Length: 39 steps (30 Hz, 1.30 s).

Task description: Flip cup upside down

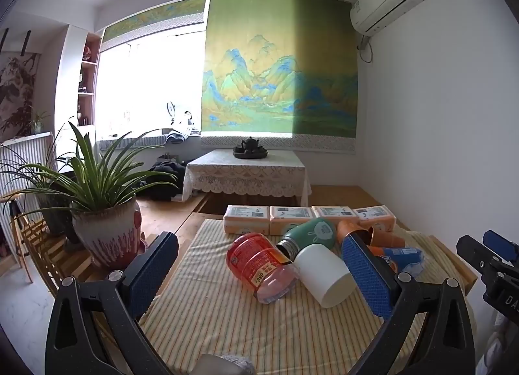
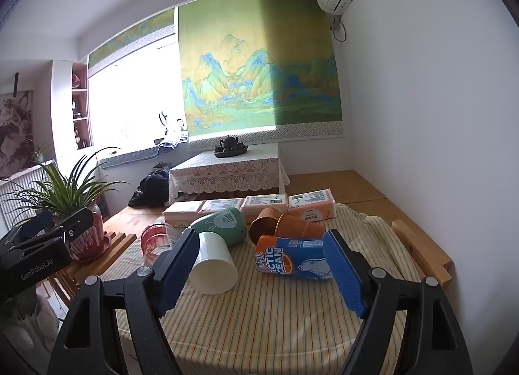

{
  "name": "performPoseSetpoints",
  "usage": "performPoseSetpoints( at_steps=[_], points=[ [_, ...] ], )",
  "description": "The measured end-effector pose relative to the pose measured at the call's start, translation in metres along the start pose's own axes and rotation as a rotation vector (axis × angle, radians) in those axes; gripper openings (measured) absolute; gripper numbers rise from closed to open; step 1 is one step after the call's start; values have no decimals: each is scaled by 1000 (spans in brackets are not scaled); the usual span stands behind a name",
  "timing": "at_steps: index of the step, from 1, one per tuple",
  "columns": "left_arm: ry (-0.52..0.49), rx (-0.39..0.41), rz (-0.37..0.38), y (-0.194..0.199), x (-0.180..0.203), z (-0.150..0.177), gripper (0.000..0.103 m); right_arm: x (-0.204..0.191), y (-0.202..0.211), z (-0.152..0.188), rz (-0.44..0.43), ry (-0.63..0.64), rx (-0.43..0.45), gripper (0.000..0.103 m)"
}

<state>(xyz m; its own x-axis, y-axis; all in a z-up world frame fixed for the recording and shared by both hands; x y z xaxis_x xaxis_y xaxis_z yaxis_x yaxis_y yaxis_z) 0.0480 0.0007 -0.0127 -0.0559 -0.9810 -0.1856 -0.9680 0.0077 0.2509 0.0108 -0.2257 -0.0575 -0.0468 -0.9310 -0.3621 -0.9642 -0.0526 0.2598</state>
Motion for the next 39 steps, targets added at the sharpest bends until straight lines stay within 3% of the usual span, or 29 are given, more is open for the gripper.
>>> performPoseSetpoints(
  at_steps=[39],
  points=[
    [-3, 33, -38, 11, -2, 0, 102, -2, 3, -4, 26, 4, 22, 76]
  ],
)
Point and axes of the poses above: each gripper's, at about its wrist camera, not at the fingertips, and y roughly against the way its jaws point, x to its right, z to its underside, the point moved 5 cm from there along -y, roughly the way its jaws point, and after that the axes turned 14 degrees about -y, right-handed, at the moved point
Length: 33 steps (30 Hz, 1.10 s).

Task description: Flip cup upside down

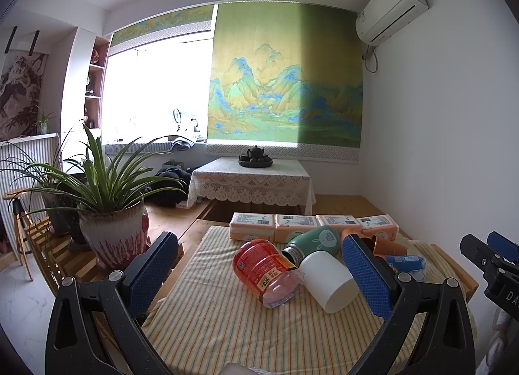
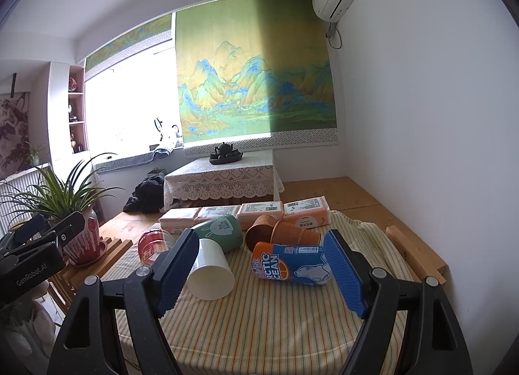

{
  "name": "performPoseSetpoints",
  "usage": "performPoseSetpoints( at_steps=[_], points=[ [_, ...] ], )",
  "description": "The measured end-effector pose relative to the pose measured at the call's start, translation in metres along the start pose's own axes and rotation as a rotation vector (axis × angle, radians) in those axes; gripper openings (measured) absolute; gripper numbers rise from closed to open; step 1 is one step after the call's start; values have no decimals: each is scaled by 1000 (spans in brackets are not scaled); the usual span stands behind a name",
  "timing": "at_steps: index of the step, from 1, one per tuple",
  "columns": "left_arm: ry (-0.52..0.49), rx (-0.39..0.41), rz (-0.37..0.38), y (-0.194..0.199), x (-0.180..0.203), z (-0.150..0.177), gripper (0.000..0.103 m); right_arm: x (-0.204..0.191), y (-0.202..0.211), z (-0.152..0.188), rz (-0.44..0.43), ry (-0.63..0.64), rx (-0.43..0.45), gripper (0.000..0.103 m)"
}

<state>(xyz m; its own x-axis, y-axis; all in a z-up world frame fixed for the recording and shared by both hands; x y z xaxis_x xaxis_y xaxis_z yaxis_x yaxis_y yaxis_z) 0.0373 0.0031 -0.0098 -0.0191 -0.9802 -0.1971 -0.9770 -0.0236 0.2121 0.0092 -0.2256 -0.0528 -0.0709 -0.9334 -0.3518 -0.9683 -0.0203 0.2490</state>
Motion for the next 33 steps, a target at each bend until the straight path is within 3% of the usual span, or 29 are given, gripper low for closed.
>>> performPoseSetpoints(
  at_steps=[33],
  points=[
    [-6, -9, 11, -2, 2, 0, 102, 4, -3, -1, 1, -1, -2, 77]
  ],
)
Point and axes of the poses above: each gripper's, at about its wrist camera, not at the fingertips, and y roughly against the way its jaws point, x to its right, z to its underside, the point moved 5 cm from there along -y, roughly the way its jaws point, and after that the axes turned 14 degrees about -y, right-handed, at the moved point
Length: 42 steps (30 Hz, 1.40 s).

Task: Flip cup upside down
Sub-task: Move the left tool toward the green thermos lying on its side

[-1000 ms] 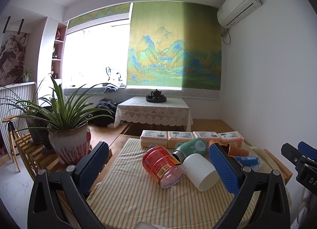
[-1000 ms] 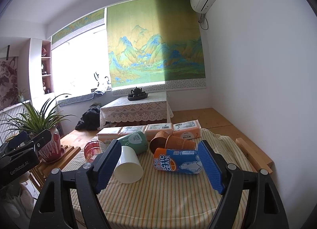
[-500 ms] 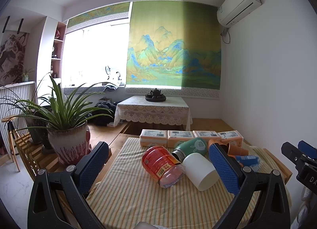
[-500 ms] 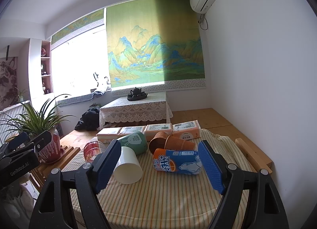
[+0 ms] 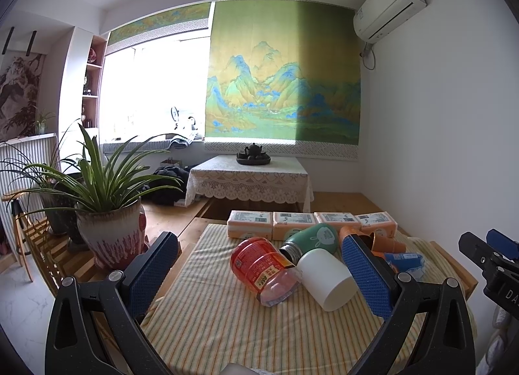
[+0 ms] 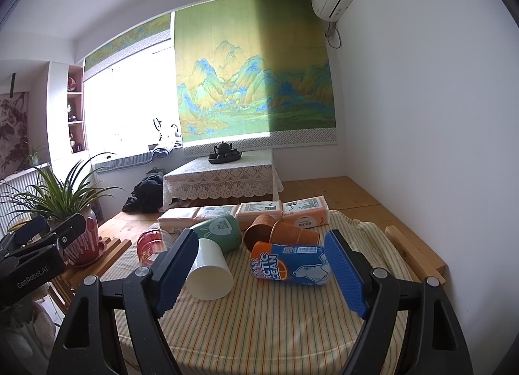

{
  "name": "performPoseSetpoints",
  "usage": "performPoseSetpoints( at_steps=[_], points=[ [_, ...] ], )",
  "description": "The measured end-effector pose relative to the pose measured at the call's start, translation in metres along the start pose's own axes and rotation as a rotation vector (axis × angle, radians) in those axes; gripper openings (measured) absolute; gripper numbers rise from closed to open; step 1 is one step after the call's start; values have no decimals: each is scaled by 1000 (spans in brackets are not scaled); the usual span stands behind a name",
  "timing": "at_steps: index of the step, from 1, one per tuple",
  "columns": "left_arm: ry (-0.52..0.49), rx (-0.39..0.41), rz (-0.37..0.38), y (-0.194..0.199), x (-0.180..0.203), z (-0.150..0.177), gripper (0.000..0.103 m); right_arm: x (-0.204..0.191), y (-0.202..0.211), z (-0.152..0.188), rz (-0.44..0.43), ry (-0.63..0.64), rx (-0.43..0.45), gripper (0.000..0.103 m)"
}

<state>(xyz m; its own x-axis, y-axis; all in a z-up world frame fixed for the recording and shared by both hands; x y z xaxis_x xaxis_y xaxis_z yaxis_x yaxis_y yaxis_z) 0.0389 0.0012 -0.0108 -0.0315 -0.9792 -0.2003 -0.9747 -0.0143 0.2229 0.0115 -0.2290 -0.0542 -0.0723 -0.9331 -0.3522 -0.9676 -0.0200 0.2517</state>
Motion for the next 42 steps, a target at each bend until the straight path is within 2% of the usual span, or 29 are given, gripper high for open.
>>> performPoseSetpoints(
  at_steps=[18, 26, 30, 33, 36, 39, 42],
  points=[
    [-11, -18, 15, -8, 1, 0, 102, 0, -3, 3, 3, 2, -15, 77],
    [-39, -66, 69, -30, 5, -1, 102, 4, -12, 3, 11, -3, -43, 77],
    [-86, -109, 129, -51, 7, -10, 102, 6, -18, 3, 21, -2, -49, 78],
    [-166, -186, 235, -80, 18, -21, 102, 11, -21, 4, 28, -6, -53, 79],
    [-252, -303, 387, -116, 38, -34, 102, 16, -26, 5, 35, -14, -64, 80],
    [-314, -398, 493, -153, 55, -49, 102, 23, -31, 7, 46, -19, -70, 80],
    [-351, -535, 583, -196, 74, -55, 102, 32, -37, 9, 55, -30, -81, 80]
  ],
)
Point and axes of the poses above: each gripper's, at about its wrist camera, not at the fingertips, and y roughly against the way its jaws point, x to its right, z to its underside, the point moved 5 cm from there along -y, roughly the way its jaws point, and after that the axes turned 14 degrees about -y, right-handed, at the moved point
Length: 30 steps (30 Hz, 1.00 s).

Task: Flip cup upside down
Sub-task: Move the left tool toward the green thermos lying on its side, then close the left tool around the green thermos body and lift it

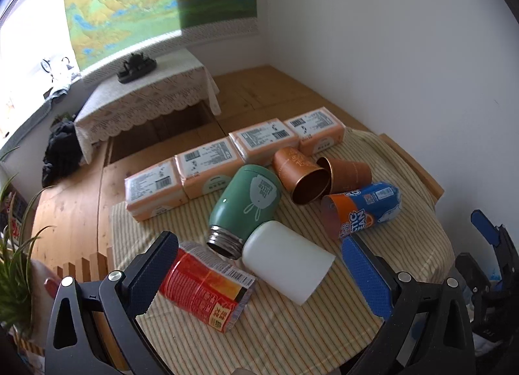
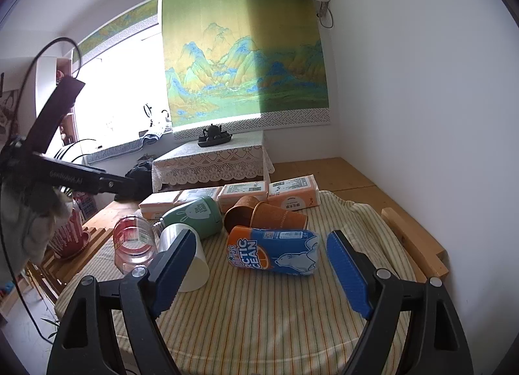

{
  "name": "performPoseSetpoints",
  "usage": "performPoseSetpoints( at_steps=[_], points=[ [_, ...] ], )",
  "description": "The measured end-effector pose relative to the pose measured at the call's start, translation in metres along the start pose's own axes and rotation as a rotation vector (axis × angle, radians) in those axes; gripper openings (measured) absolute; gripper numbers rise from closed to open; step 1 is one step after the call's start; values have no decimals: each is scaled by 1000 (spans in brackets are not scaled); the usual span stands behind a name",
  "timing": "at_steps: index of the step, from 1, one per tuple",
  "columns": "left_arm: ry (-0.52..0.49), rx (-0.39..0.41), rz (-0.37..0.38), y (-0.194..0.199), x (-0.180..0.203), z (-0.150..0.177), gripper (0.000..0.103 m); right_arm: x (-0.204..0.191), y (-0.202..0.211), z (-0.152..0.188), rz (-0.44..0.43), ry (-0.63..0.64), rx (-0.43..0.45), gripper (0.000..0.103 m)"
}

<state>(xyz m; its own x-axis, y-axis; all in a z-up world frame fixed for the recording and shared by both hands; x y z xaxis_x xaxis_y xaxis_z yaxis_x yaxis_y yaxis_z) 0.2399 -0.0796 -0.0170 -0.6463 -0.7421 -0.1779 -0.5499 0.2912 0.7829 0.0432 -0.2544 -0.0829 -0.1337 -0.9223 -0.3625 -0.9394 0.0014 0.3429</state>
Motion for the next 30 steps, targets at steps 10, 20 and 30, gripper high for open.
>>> performPoseSetpoints(
  at_steps=[10, 20, 30],
  points=[
    [-58, -284, 84, -121, -20, -39, 101, 35, -23, -3, 53, -37, -20, 80],
    [-65, -459, 189, -201, -21, -32, 94, 71, -43, -8, 107, -110, -32, 80],
    [-156, -533, 172, -232, -15, -27, 86, 75, -53, -10, 104, -123, -34, 80]
  ],
)
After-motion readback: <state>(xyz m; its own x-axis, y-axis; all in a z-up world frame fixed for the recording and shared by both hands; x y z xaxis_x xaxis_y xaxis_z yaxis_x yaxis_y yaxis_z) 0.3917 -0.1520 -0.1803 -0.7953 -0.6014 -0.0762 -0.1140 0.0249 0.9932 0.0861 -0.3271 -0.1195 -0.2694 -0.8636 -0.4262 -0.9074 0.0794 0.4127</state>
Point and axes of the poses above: each gripper's, at about its wrist camera, not at the fingertips, and y roughly against the way its jaws point, x to its right, z to its underside, the point moved 5 cm from there along -y, roughly the way its jaws point, and after that the axes turned 14 degrees about -y, right-handed, at the moved point
